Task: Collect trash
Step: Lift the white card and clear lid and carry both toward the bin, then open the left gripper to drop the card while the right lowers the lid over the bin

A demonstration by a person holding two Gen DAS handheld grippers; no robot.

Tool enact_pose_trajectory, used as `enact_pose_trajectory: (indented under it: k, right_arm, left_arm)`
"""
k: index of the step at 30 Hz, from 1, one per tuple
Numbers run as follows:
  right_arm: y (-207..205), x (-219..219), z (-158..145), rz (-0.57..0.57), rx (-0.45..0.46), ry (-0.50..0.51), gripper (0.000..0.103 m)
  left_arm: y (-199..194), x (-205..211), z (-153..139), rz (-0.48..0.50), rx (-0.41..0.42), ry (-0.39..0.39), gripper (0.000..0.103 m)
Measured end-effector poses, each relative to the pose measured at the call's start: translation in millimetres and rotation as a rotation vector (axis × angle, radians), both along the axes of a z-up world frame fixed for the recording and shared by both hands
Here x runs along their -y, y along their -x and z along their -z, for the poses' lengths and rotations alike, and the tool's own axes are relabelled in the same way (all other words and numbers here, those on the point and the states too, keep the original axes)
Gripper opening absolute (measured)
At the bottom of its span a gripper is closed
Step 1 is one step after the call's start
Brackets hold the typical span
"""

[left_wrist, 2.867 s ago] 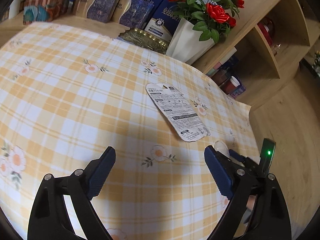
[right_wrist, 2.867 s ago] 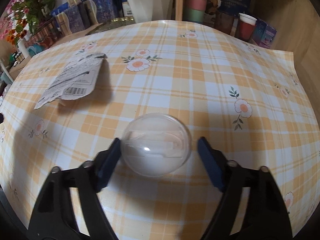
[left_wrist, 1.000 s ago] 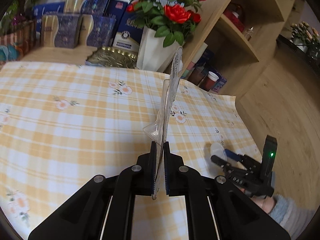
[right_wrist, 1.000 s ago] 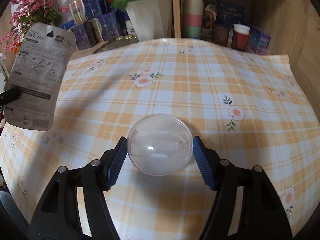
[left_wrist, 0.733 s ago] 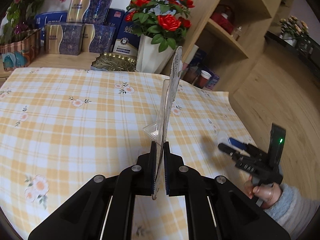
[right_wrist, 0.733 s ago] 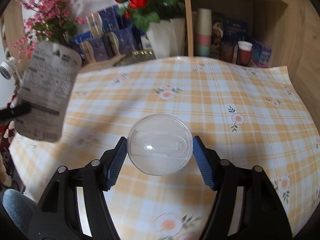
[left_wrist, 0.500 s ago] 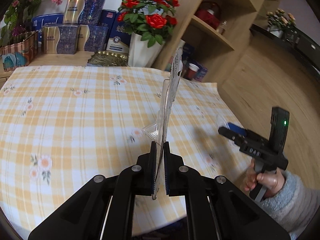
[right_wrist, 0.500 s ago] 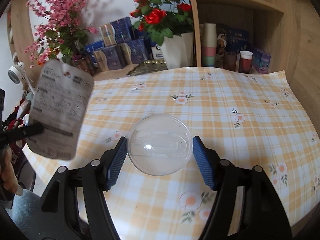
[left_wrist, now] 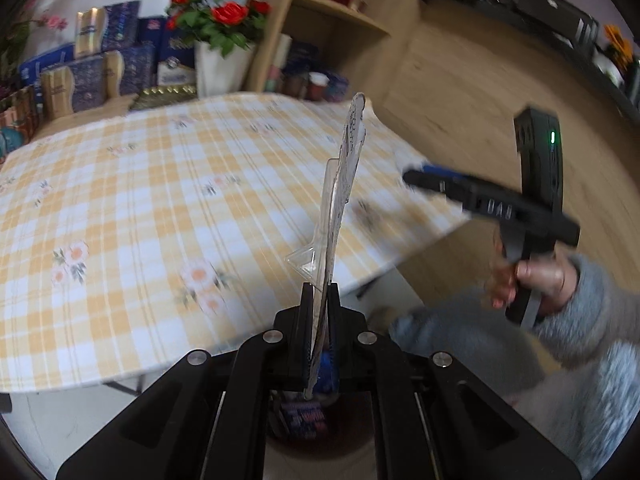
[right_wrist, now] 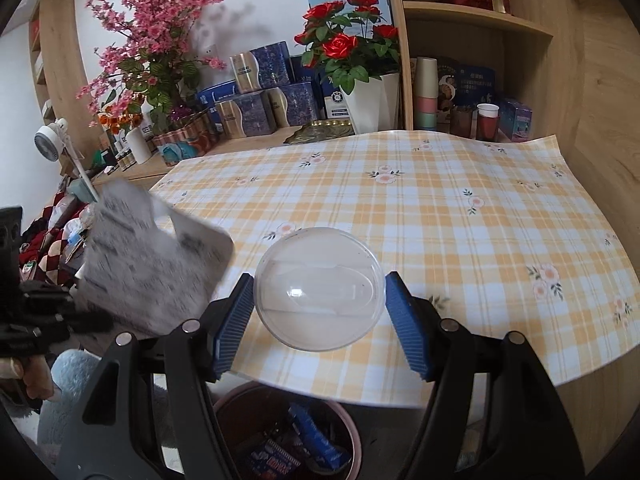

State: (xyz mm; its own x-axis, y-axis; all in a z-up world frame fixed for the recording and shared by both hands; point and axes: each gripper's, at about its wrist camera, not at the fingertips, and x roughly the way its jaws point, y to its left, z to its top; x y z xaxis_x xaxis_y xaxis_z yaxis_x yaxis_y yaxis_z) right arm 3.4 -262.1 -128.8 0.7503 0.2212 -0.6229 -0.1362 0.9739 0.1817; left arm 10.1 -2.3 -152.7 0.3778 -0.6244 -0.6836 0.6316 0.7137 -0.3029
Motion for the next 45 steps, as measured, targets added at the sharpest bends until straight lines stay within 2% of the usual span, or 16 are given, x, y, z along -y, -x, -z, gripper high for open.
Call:
enact_pose_trajectory:
  k: [9,16,23,26,31,32,33,34,35,38,42,45]
  right_arm:
    - [34,6,-1,0.005,0.003,-0.031,0.067]
    - [39,23,9,0.040,-0.023,-0.044,0.067]
    - [39,42,15,0.091,-0.040,-0.084,0.067]
    - [39,44,18,0.099,-0.051,-0.087,0.067]
    - [38,44,23,0.103,-0.066,-0.090,0.067]
    - [37,44,24,0.102,-0.070,-0.091,0.067]
    - [37,43,25,0.101,-0.074,-0.092,0.067]
    - [37,42,25,0.100,-0.076,-0.093,0.067]
    - [37,40,26,0.096,-0.077,-0.092,0.067]
    - [37,32,29,0.081,-0.085,-0.081,0.067]
    - [37,19,37,0.056,-0.100,-0.075,0.067]
    - [38,8,46,0.038,-0.113,-0.067,0.067]
  left_arm:
    - [38,16,58,0.178,-0.082,-0.196,0.007]
    - [33,31,105,0.242,-0.152,-0.319,0.007]
    - [21,43,157,0.246,-0.289,-0.438,0.007]
    - [17,45,170,0.224,-0.333,-0.472,0.007]
    - [1,41,185,0.142,-0.408,-0.447,0.008]
    - [-1,40,184,0.123,-0.409,-0.423,0.017]
    - [-3,40,181,0.107,-0.410,-0.406,0.045]
    - [-6,38,175,0.079,-0.398,-0.372,0.058]
    - [-7,38,168,0.063,-0.379,-0.337,0.066]
    - [-8,34,141,0.029,-0.295,-0.267,0.072]
    - [-3,22,104,-0.036,-0.150,-0.206,0.090]
    - [4,10,77,-0.100,-0.050,-0.165,0.094]
